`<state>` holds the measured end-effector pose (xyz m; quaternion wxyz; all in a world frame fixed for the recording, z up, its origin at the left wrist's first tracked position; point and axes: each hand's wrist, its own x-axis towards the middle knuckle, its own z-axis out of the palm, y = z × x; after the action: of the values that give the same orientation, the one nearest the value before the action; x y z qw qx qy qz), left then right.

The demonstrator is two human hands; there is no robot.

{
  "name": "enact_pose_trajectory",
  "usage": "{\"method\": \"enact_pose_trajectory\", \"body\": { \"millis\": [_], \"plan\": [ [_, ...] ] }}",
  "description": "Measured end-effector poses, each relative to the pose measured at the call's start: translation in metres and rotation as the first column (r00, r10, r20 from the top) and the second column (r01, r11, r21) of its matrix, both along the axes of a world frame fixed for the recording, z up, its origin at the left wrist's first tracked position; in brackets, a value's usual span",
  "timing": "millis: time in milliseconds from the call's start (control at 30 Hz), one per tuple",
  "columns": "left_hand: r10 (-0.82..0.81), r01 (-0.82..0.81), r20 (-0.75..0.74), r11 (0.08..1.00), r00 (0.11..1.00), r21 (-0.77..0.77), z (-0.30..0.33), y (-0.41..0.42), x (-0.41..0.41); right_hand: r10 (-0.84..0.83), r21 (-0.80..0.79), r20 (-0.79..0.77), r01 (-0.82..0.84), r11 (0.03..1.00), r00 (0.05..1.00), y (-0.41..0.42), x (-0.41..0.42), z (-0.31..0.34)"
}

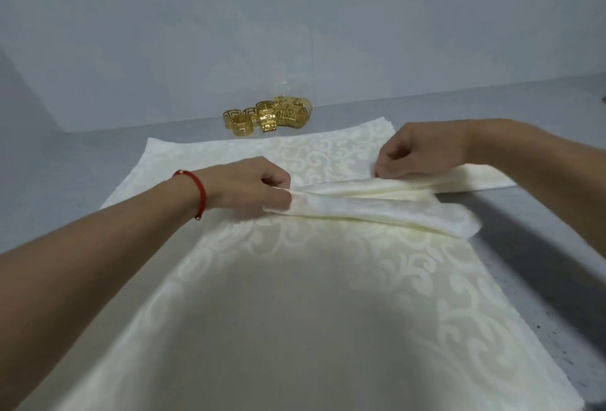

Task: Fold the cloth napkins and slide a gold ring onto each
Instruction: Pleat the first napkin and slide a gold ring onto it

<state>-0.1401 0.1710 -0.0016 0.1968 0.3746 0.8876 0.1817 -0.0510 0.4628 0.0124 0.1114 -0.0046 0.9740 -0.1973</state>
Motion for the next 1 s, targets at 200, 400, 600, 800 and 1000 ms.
{"method": "enact_pose_trajectory", "body": {
  "millis": [200,400,600,800,1000],
  "plan": [
    [0.084,-0.071,-0.084,0.988,0.993,0.140,-0.023,-0.002,-0.005,-0.060,0.094,0.195,0.042,0.995,0.979,-0.012,-0.018,0.007],
    [0.229,-0.150,-0.194,0.924,0.954,0.352,-0.046,-0.002,0.004,-0.095,0.424,0.172,0.013,0.906,0.981,-0.047,-0.028,0.012],
    [0.227,-0.130,-0.239,0.923,0.944,0.363,-0.052,-0.002,0.003,-0.146,0.341,0.315,0.032,0.940,0.938,-0.051,-0.026,0.020],
    [0.248,-0.145,-0.234,0.912,0.940,0.384,-0.051,-0.002,0.005,-0.091,0.429,0.213,-0.009,0.903,0.973,-0.065,-0.017,0.018],
    [0.261,-0.156,-0.258,0.918,0.930,0.364,-0.051,-0.001,0.007,0.073,0.742,0.079,-0.108,0.661,0.994,-0.101,-0.008,-0.002]
  ]
}}
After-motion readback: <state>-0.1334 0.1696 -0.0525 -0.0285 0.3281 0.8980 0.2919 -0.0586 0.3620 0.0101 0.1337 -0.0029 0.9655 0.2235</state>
